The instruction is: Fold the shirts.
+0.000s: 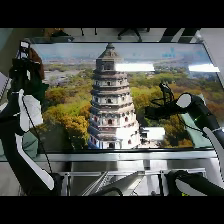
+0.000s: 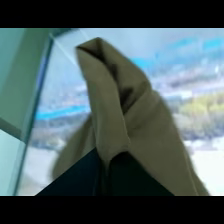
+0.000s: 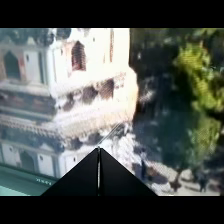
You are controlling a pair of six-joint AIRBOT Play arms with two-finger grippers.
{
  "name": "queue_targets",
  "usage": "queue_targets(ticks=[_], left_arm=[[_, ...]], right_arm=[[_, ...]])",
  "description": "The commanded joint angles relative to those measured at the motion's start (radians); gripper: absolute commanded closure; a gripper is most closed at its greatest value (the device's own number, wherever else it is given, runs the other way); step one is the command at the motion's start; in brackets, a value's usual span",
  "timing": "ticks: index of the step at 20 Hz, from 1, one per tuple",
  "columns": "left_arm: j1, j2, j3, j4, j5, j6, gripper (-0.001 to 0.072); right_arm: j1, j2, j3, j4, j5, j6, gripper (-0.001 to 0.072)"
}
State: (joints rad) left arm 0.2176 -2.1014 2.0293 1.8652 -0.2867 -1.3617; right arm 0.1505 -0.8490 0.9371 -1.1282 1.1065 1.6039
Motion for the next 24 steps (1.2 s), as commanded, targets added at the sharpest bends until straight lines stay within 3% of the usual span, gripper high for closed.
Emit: queue_targets(ticks=[1, 5, 7, 10, 13, 19, 24], left_arm=[[-0.016, 0.162, -0.017, -0.003, -0.166, 0.0, 0.0692], [-0.047, 0.341, -0.017, -0.069, -0.458, 0.001, 0.0694], [-0.071, 0.439, -0.017, -0.248, -0.621, 0.011, 0.0695], [-0.114, 0.568, -0.018, -0.66, -0.875, 0.053, 0.0695], [-0.209, 0.661, -0.018, -0.913, -0.978, 0.052, 0.0696], [-0.492, 0.666, -0.018, -0.908, -1.152, -0.082, 0.0695], [-0.768, 0.494, -0.018, -0.633, -1.223, -0.155, 0.0696]], right_arm=[[0.001, 0.001, 0.0, 0.0, 0.0, 0.0, 0.0696], [0.001, 0.001, 0.0, 0.0, 0.0, 0.0, 0.0696], [0.001, 0.001, 0.0, 0.0, 0.0, 0.0, 0.0696], [0.0, 0.001, 0.0, 0.0, 0.0, 0.0, 0.0696], [0.001, 0.001, 0.0, 0.0, 0.0, 0.0, 0.0696], [0.001, 0.001, 0.0, 0.0, 0.0, 0.0, 0.0696], [0.001, 0.001, 0.0, 0.0, 0.0, 0.0, 0.0696]])
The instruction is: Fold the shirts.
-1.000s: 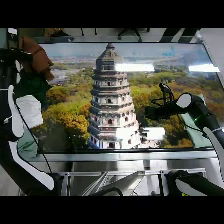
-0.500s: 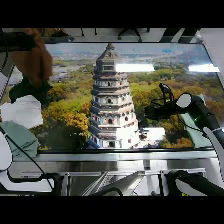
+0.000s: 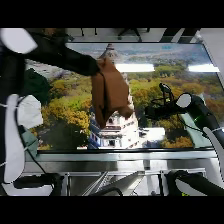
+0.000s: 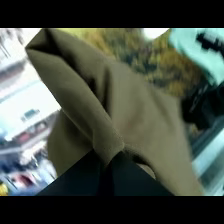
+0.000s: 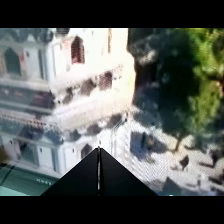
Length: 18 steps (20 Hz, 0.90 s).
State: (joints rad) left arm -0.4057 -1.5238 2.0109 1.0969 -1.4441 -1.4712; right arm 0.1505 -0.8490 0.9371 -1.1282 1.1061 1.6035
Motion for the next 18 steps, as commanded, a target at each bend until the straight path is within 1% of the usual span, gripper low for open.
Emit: queue_targets(ticks=[1, 4, 6, 8, 11, 12, 13, 14, 15, 16, 18], left_arm=[[-0.188, -0.132, 0.0, 0.147, -0.072, -0.045, 0.0695], [-0.275, -0.277, 0.0, 0.141, -0.085, -0.044, 0.0695], [-0.304, -0.357, 0.001, 0.14, -0.114, -0.025, 0.0695], [-0.301, -0.397, 0.001, 0.14, -0.121, -0.027, 0.069], [-0.244, -0.377, 0.003, 0.139, -0.124, -0.026, 0.0687], [-0.212, -0.353, 0.003, 0.139, -0.124, -0.025, 0.0625], [-0.173, -0.319, 0.003, 0.139, -0.128, -0.026, 0.026], [-0.13, -0.28, 0.003, 0.139, -0.135, -0.031, 0.004], [-0.092, -0.247, 0.002, 0.139, -0.15, -0.029, 0.0024], [-0.039, -0.204, -0.011, 0.14, -0.171, -0.02, 0.0023], [0.06, -0.116, -0.114, 0.138, -0.177, -0.01, 0.0024]], right_arm=[[0.001, 0.001, 0.0, 0.0, 0.0, 0.0, 0.0696], [0.001, 0.001, 0.0, 0.0, 0.0, 0.0, 0.0696], [0.001, 0.001, 0.0, 0.0, 0.0, 0.0, 0.0696], [0.001, 0.001, 0.0, 0.0, 0.0, 0.0, 0.0696], [0.001, 0.001, 0.0, 0.0, -0.001, 0.0, 0.0696], [0.001, 0.001, 0.0, 0.0, 0.0, 0.0, 0.0696], [0.0, 0.001, 0.0, 0.0, 0.0, 0.0, 0.0696], [0.0, 0.001, 0.0, 0.0, -0.006, 0.0, 0.0696], [0.0, 0.001, 0.0, 0.0, -0.009, 0.0, 0.0696], [0.0, 0.001, 0.0, 0.0, -0.007, 0.001, 0.0696], [0.0, 0.001, 0.0, 0.006, -0.008, 0.0, 0.0696]])
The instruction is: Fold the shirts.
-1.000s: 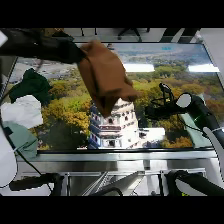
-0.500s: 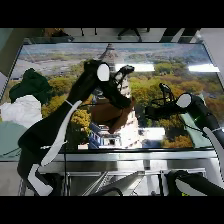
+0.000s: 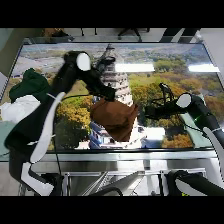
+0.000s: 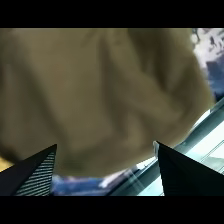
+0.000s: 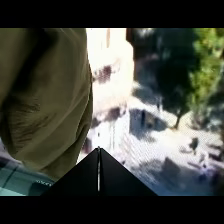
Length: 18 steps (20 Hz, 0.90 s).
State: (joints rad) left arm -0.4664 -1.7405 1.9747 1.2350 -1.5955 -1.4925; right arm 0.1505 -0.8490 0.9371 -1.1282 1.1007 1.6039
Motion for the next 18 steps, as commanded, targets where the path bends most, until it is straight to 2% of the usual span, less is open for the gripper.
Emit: queue_targets(ticks=[1, 3, 5, 6, 7, 8, 10, 12, 17, 18], left_arm=[[0.165, 0.146, -0.163, -0.005, -0.018, 0.019, 0.0024], [0.243, 0.241, -0.4, -0.051, 0.064, 0.053, 0.0024], [0.299, 0.328, -0.698, -0.165, 0.243, 0.108, 0.0025], [0.317, 0.354, -0.829, -0.224, 0.338, 0.146, 0.0024], [0.325, 0.368, -0.945, -0.286, 0.429, 0.186, 0.0025], [0.333, 0.37, -1.045, -0.354, 0.515, 0.236, 0.0025], [0.333, 0.364, -1.173, -0.488, 0.677, 0.325, 0.0043], [0.333, 0.332, -1.203, -0.599, 0.772, 0.401, 0.0043], [0.332, 0.154, -1.042, -0.618, 0.736, 0.418, 0.0055], [0.338, 0.129, -1.011, -0.618, 0.719, 0.418, 0.0167]], right_arm=[[0.001, 0.001, 0.0, 0.008, -0.002, 0.0, 0.0696], [0.001, 0.0, 0.0, 0.007, -0.001, 0.0, 0.0696], [0.001, -0.003, 0.0, 0.008, 0.0, 0.0, 0.0682], [0.001, -0.009, -0.001, 0.008, 0.004, 0.0, 0.0544], [0.002, -0.018, -0.002, 0.011, 0.007, -0.001, 0.0298], [0.01, -0.029, -0.006, 0.019, 0.006, -0.016, 0.0226], [0.048, -0.055, -0.025, 0.034, 0.002, -0.037, 0.0228], [0.109, -0.09, -0.044, 0.034, -0.029, -0.037, 0.0228], [0.219, -0.182, -0.045, 0.094, -0.179, -0.038, 0.0226], [0.227, -0.199, -0.045, 0.113, -0.189, -0.039, 0.0226]])
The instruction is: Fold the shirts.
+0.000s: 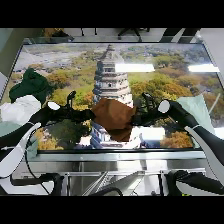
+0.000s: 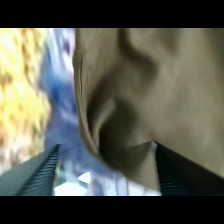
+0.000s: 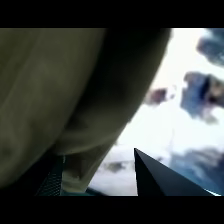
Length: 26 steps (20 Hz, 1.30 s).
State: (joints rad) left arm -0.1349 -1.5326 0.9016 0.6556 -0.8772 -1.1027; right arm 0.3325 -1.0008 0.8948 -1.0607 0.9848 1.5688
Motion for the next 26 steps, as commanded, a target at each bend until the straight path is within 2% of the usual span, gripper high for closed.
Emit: queue_targets(ticks=[1, 4, 5, 6, 9, 10, 11, 12, 16, 20, 22, 26], left_arm=[[0.011, -0.104, 0.094, -0.039, -0.025, 0.029, 0.0233], [0.01, -0.151, 0.143, -0.052, -0.057, 0.029, 0.0237], [0.01, -0.156, 0.151, -0.053, -0.061, 0.029, 0.0447], [0.012, -0.153, 0.151, -0.051, -0.067, 0.039, 0.0699], [0.038, -0.11, 0.151, -0.053, -0.088, 0.047, 0.0693], [0.048, -0.089, 0.151, -0.053, -0.097, 0.047, 0.0693], [0.06, -0.064, 0.151, -0.053, -0.105, 0.047, 0.0693], [0.075, -0.04, 0.151, -0.053, -0.116, 0.047, 0.0693], [0.154, 0.12, 0.151, -0.054, -0.169, 0.043, 0.0695], [0.272, 0.378, 0.181, -0.058, -0.255, 0.019, 0.0695], [0.318, 0.522, 0.276, -0.058, -0.295, -0.011, 0.0695], [0.367, 0.771, 0.595, -0.077, -0.275, -0.034, 0.0695]], right_arm=[[0.048, -0.064, -0.003, 0.074, -0.08, -0.016, 0.0226], [0.05, -0.104, -0.003, 0.17, -0.114, -0.073, 0.0226], [0.05, -0.109, -0.003, 0.198, -0.114, -0.094, 0.0226], [0.05, -0.109, -0.002, 0.203, -0.114, -0.104, 0.0227], [0.05, -0.108, -0.002, 0.202, -0.114, -0.105, 0.0244], [0.05, -0.108, -0.002, 0.203, -0.114, -0.117, 0.0429], [0.05, -0.108, -0.002, 0.202, -0.114, -0.139, 0.0651], [0.049, -0.108, -0.002, 0.202, -0.113, -0.145, 0.0696], [-0.006, -0.044, 0.051, 0.201, -0.064, -0.196, 0.0698], [-0.189, 0.104, 0.276, 0.203, 0.066, -0.259, 0.0699], [-0.267, 0.174, 0.447, 0.211, 0.11, -0.299, 0.0699], [-0.299, 0.28, 0.772, 0.24, 0.142, -0.378, 0.0699]])
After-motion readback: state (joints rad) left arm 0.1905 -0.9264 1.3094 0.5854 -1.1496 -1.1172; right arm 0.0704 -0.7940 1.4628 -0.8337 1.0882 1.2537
